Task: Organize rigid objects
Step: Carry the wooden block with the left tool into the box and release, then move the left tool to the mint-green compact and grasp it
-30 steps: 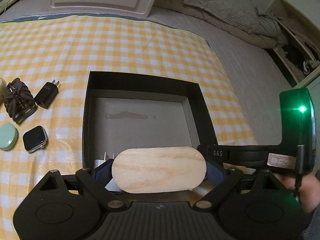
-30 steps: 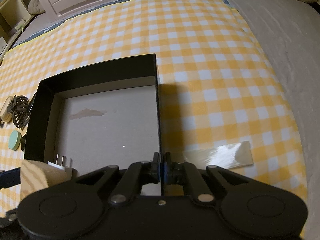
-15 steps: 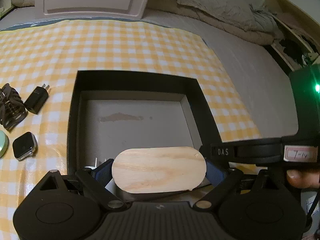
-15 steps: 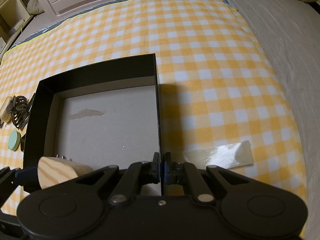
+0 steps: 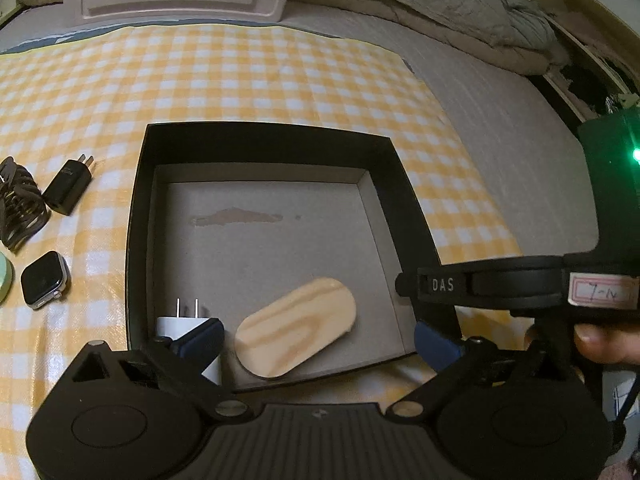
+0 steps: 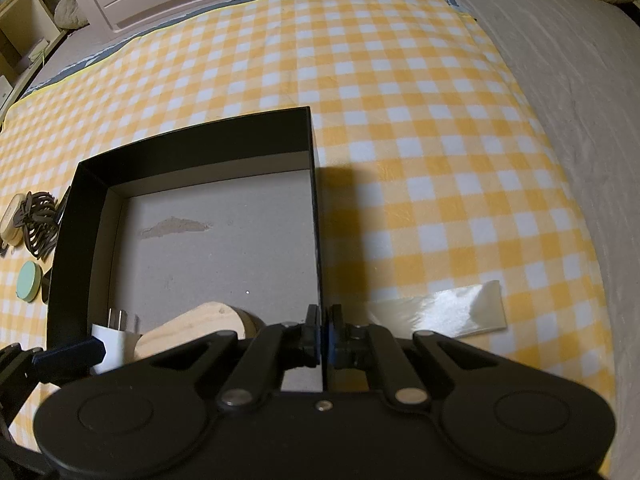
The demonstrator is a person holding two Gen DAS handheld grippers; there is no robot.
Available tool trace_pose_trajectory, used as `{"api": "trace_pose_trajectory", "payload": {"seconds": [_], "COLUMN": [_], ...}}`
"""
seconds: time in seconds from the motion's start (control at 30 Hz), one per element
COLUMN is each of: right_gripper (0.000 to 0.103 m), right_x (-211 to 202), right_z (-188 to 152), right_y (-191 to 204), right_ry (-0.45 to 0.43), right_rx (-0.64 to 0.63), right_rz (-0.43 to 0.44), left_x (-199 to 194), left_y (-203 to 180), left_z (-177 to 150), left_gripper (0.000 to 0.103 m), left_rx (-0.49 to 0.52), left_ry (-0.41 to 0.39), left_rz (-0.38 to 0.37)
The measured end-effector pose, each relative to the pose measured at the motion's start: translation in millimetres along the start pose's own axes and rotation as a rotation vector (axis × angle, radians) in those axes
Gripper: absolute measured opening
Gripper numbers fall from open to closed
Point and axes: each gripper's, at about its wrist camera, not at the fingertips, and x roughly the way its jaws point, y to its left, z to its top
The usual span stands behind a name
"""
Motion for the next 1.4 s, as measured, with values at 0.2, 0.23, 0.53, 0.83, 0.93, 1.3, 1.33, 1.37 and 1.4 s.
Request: {"api": "trace_pose_trajectory", "payload": {"seconds": [0.2,0.23,0.53,0.83,0.93,1.3,1.33,1.37,1.4], "right_gripper": [0.004,0.004,0.004,0.004,0.004,0.004,0.004,0.004,0.004], "right_x": [0,-1,1,1,1,2,1,1,2], "right_z": [1,0,1,1,2,3,2,2,3], "right_y": [-1,-2,-3,-5,-5,-6,-6,-6,-6], "right_ry": [0.000,0.000,0.001,0.001,0.002,0.002,0.002,0.002,0.001], "right_rx": [0.000,0.000,0.000,-0.001,0.000,0.000,-0.001,-0.002,-0.003], "right_rz": [0.002,0.002,0.003,0.002,0.003,0.004,0.004,0.004,0.003], "left_x": [-2,-3,-9,-22,-29,-61,-64,-69,-73], "left_y": [0,0,-2,-1,2,13,15,18,21], "left_z": [-2,-3,-5,-6,-6,0,1,2,4], "left_gripper": [0.100,0.100,0.100,0.100,0.100,0.100,0.100,0.100,0.100], "left_rx": [0.024,0.028,0.065,0.089,0.087,0.121,0.120,0.116,0.113], "left_ry": [0.005,0.005,-0.009,-0.035,-0.046,-0.095,-0.100,-0.107,-0.115], "left_rz": [-0.003,-0.003,0.022,0.029,0.031,0.052,0.049,0.046,0.044]}}
